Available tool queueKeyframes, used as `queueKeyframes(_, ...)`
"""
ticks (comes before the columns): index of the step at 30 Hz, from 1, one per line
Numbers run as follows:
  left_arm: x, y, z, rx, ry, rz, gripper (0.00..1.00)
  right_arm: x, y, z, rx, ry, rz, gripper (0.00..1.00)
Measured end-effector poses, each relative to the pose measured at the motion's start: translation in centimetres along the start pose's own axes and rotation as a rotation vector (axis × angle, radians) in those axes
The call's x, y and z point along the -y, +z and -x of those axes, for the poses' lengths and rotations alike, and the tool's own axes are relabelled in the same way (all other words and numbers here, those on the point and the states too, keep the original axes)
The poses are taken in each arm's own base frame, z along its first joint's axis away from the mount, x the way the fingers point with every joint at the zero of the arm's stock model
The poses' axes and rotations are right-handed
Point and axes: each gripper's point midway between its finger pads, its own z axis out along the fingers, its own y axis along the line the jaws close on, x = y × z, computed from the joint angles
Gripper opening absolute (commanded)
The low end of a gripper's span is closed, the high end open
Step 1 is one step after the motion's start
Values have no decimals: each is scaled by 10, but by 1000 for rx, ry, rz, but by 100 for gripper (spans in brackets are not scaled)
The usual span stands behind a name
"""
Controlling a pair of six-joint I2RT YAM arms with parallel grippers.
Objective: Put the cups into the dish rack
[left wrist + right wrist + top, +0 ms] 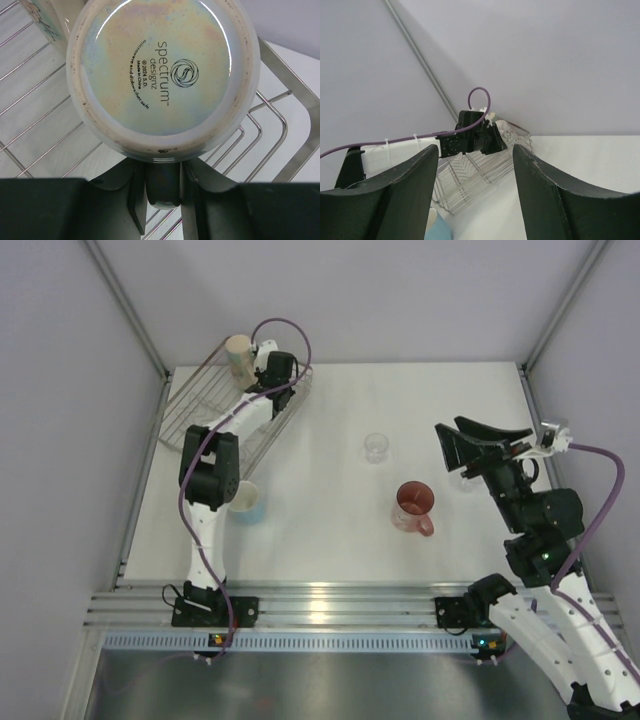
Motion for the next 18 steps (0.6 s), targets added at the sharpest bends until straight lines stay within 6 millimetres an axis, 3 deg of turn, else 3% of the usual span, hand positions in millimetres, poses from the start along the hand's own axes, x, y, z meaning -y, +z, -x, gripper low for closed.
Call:
queueKeyframes(7,-1,-3,-2,-6,6,-2,16,-1,-3,1,-1,1,-1,62)
queueKeyframes(13,-1,-5,-7,-22,14,-11,20,-2,-5,2,2,1,2,62)
queueKeyframes(18,0,-6,-7,-25,19,-17,44,-2,-6,3,5,0,3,62)
